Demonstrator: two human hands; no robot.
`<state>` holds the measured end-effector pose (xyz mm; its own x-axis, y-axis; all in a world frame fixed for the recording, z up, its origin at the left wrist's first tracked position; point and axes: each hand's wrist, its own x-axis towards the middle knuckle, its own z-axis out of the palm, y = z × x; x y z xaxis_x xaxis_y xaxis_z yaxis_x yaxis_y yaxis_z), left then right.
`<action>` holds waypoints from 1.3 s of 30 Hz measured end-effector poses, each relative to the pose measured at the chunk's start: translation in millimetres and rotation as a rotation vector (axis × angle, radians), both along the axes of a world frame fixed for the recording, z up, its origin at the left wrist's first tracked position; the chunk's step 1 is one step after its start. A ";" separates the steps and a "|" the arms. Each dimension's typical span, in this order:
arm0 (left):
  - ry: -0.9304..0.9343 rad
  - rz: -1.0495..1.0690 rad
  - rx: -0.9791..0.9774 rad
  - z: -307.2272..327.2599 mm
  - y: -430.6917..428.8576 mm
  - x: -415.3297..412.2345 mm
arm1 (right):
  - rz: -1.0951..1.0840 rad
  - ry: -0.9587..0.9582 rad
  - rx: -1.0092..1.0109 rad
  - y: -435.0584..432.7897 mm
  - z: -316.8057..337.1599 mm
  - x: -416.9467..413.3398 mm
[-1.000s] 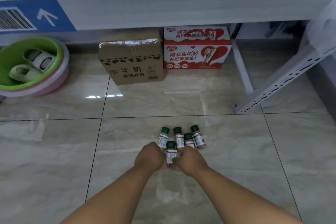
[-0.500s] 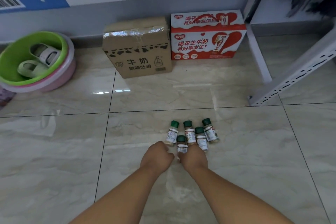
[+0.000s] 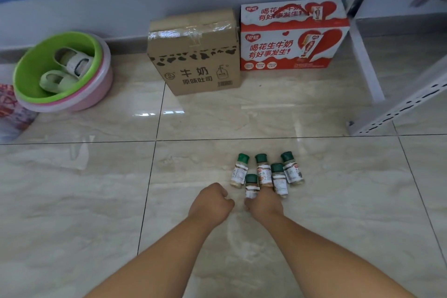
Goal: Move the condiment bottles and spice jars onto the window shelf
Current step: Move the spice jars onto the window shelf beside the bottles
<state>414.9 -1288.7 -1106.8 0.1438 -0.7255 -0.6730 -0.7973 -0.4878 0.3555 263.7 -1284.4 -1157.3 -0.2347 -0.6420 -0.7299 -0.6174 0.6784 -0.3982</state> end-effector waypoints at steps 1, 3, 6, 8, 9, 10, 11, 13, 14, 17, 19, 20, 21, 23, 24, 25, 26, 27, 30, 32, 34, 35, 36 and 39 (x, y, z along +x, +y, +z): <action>-0.001 0.002 0.007 -1.9 -0.2 0.8 | 0.002 -0.025 0.001 0.8 -0.2 -2.0; -0.002 0.010 0.012 -5.2 -2.3 0.9 | 0.010 -0.100 -0.001 3.8 0.1 -7.1; 0.005 0.033 0.009 -10.0 -9.7 -2.9 | -0.030 -0.201 -0.027 10.9 3.5 -12.3; 0.005 0.033 -0.012 -12.7 -16.6 -8.5 | -0.077 -0.258 -0.062 14.4 8.7 -13.7; 0.003 0.035 -0.030 -14.0 -21.0 -12.6 | -0.089 -0.275 -0.075 16.1 10.0 -14.8; -0.003 0.039 -0.049 -15.8 -25.3 -17.0 | -0.089 -0.289 -0.083 17.4 11.8 -16.2; -0.012 0.037 -0.064 -17.4 -29.5 -21.6 | -0.087 -0.304 -0.089 18.3 13.2 -17.1; -0.061 0.001 -0.090 -21.8 -37.2 -29.9 | -0.090 -0.325 -0.109 19.9 15.8 -18.3; -0.091 -0.022 -0.105 -23.9 -40.7 -33.2 | -0.101 -0.330 -0.120 20.6 17.0 -18.9; -0.125 -0.049 -0.141 -28.5 -49.7 -39.0 | -0.128 -0.342 -0.152 22.6 21.1 -21.8; -0.149 -0.064 -0.141 -30.5 -52.6 -39.9 | -0.124 -0.331 -0.169 24.7 23.8 -25.2; -0.159 -0.075 -0.129 -31.7 -52.4 -39.5 | -0.122 -0.326 -0.176 25.7 26.5 -27.6; -0.161 -0.084 -0.113 -33.3 -51.1 -38.9 | -0.128 -0.322 -0.179 27.0 27.8 -30.2; -0.155 -0.105 -0.077 -37.7 -45.9 -38.4 | -0.154 -0.312 -0.172 29.1 32.2 -35.8; -0.154 -0.114 -0.062 -39.7 -42.7 -39.0 | -0.160 -0.300 -0.170 29.9 34.8 -38.7; -0.151 -0.115 -0.055 -41.3 -39.5 -39.8 | -0.160 -0.288 -0.170 30.6 37.1 -41.5; -0.142 -0.113 -0.050 -41.7 -36.7 -41.1 | -0.156 -0.283 -0.171 31.7 40.0 -44.4; -0.132 -0.115 -0.040 -41.7 -34.7 -42.7 | -0.155 -0.281 -0.173 32.2 43.4 -47.7; -0.089 -0.151 0.058 -41.4 -28.0 -48.2 | -0.151 -0.262 -0.193 28.6 57.0 -58.7; -0.059 -0.138 0.116 -36.2 -21.1 -53.2 | -0.131 -0.241 -0.216 25.1 67.4 -64.8; -0.028 -0.113 0.128 -29.8 -15.5 -59.0 | -0.113 -0.238 -0.234 17.3 82.3 -71.3; -0.010 -0.100 0.122 -25.0 -13.7 -61.7 | -0.100 -0.239 -0.241 12.4 89.2 -74.4; 0.015 -0.088 0.118 -18.1 -13.8 -64.7 | -0.083 -0.234 -0.255 6.4 96.5 -77.4; 0.129 -0.054 0.073 9.3 -23.4 -68.9 | -0.071 -0.217 -0.298 -11.3 128.8 -85.2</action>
